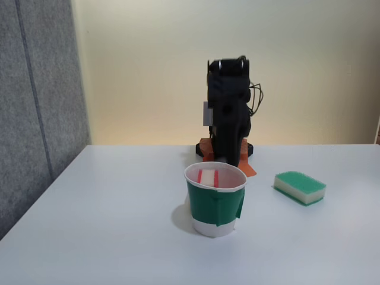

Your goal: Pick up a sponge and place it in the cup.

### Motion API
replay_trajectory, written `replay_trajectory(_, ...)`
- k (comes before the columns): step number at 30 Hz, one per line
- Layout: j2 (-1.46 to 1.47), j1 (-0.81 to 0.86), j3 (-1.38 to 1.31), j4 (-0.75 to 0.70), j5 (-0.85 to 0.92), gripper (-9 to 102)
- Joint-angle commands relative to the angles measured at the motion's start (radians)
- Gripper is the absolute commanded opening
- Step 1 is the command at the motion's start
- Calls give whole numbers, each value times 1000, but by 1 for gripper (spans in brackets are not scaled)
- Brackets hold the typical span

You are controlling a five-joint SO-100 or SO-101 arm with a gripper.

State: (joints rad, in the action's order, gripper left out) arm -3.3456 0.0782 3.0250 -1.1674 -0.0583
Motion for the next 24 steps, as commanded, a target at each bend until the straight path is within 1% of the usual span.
replay_trajectory(1,-20,14,34,-25,-28,0)
replay_trajectory(14,-20,14,130,-104,-60,0)
replay_trajectory(20,-21,12,149,-106,-143,0)
replay_trajectory(24,-21,23,158,-126,-117,0)
